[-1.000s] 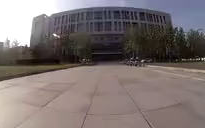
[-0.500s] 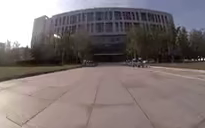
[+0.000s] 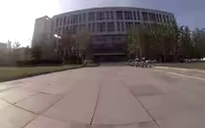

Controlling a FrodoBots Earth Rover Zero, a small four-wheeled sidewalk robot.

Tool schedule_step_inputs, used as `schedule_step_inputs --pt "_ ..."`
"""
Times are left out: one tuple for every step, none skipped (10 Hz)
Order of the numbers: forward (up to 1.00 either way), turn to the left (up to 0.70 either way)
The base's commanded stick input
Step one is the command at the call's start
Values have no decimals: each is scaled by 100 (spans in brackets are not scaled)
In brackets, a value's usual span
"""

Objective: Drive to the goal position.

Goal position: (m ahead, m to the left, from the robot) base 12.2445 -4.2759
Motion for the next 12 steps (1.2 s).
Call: schedule_step_inputs --pt "100 1" --pt "100 1" --pt "100 1" --pt "100 1" --pt "100 1" --pt "100 1" --pt "100 1" --pt "100 1" --pt "100 1" --pt "100 1" --pt "100 1" --pt "100 1"
